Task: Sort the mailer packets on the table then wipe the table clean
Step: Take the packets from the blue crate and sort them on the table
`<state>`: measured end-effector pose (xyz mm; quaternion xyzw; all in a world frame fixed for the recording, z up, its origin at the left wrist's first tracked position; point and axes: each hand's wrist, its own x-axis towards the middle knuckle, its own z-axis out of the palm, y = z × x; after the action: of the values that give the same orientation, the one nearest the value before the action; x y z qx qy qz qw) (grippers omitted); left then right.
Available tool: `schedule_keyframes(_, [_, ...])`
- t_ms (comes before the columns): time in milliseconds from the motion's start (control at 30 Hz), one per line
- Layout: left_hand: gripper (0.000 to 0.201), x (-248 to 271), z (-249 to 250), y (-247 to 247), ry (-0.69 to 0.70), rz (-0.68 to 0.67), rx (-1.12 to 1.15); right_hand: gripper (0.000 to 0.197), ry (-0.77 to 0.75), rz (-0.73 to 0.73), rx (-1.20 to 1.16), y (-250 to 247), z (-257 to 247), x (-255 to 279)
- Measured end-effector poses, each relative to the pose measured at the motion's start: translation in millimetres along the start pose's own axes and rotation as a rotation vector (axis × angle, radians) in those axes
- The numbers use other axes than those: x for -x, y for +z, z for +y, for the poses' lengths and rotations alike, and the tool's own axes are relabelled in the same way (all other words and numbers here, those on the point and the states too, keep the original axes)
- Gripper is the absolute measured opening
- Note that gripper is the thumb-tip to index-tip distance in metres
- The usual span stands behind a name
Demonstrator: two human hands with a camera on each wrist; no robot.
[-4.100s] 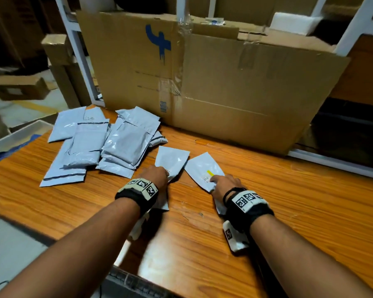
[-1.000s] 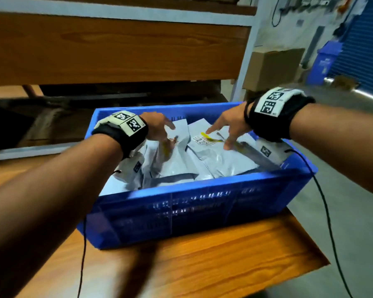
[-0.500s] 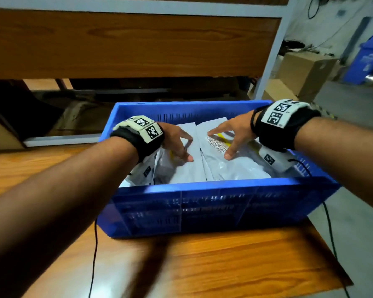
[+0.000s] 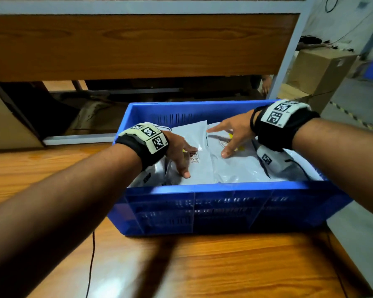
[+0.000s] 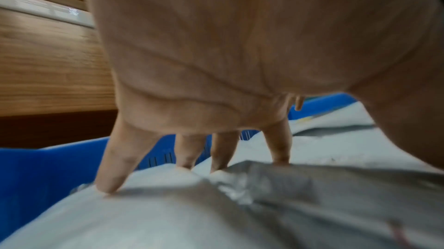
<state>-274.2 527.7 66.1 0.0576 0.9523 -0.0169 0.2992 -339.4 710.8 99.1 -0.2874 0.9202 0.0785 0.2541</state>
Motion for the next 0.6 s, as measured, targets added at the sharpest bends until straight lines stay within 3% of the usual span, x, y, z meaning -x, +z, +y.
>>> schedule_keyframes(233, [0.107,19,-4,-3,-0.022,0.048,0.047,0.093,0.012,0.003,0.027,11,8,8])
schedule_keyframes(467, [0.107,20,10,7,-0.082,0.012,-0.080,0.099,0.073,-0.139,0.071,16,18,22])
schedule_keyframes(600, [0.107,32,4,-5,-0.045,0.056,0.051,0.090,0.001,0.007,0.090,-4,9,25])
